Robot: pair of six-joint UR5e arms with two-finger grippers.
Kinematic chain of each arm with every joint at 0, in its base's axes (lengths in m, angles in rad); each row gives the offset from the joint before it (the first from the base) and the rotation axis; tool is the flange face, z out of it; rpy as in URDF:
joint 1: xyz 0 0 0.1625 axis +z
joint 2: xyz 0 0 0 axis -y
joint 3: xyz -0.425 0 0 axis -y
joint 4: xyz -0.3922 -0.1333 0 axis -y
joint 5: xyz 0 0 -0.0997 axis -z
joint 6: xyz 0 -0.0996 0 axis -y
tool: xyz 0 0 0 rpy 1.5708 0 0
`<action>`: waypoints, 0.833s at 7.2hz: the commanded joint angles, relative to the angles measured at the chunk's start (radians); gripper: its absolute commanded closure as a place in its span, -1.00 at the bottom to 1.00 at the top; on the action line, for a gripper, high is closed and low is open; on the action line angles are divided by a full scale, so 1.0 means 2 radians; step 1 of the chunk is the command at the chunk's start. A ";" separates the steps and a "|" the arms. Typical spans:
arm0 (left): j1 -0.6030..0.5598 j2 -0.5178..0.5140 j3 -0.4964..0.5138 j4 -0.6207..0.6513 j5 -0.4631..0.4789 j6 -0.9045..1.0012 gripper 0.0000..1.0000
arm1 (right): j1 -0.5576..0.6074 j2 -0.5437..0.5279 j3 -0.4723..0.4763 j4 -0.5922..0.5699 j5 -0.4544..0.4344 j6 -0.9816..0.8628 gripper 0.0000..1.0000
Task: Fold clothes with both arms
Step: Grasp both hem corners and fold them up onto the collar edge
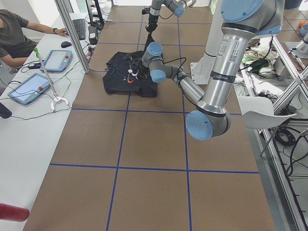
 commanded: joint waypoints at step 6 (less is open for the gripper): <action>-0.052 -0.162 0.336 -0.157 0.022 0.020 0.92 | 0.077 0.192 -0.376 0.127 0.010 -0.083 1.00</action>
